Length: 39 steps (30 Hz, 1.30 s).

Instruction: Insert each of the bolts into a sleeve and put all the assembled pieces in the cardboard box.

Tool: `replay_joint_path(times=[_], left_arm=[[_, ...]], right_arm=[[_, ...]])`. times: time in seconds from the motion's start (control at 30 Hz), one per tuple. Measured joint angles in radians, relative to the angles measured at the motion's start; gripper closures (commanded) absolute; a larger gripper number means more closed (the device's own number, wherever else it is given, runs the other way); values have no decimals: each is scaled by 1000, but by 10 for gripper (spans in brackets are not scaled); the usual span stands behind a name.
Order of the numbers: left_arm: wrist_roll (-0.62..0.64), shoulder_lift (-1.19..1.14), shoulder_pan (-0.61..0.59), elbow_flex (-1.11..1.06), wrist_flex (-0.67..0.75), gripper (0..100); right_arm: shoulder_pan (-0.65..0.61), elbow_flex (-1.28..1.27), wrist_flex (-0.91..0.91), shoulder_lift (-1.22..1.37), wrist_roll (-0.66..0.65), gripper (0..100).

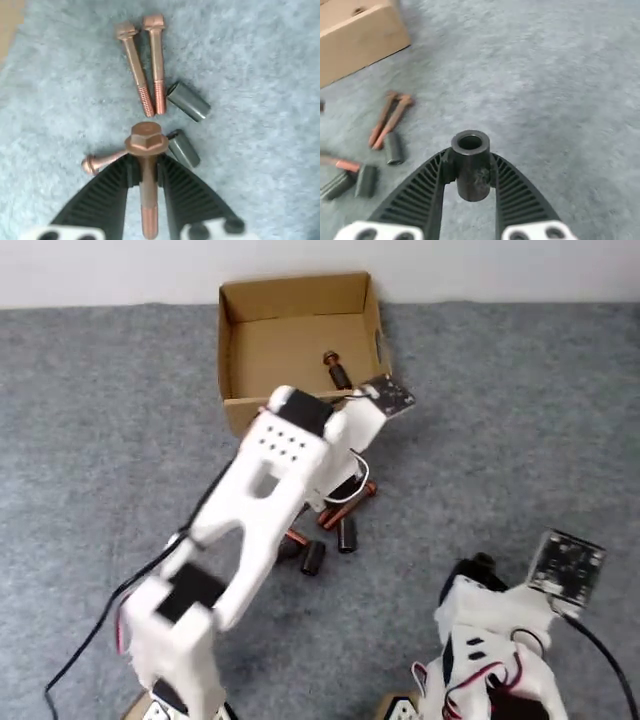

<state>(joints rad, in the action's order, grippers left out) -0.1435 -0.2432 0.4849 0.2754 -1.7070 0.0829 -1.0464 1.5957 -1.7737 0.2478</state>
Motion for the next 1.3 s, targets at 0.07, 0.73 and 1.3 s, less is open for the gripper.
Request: replay_joint_path(times=[0.07, 0.73, 1.3], left_arm=[[35, 115, 0, -84, 18, 998], [322, 1444, -2, -1168, 537, 997], [749, 1857, 0, -1275, 687, 996]], right_arm=[[-68, 0, -8, 0, 0, 991], [-471, 0, -166, 0, -170, 991], [-870, -178, -430, 12, -198, 990]])
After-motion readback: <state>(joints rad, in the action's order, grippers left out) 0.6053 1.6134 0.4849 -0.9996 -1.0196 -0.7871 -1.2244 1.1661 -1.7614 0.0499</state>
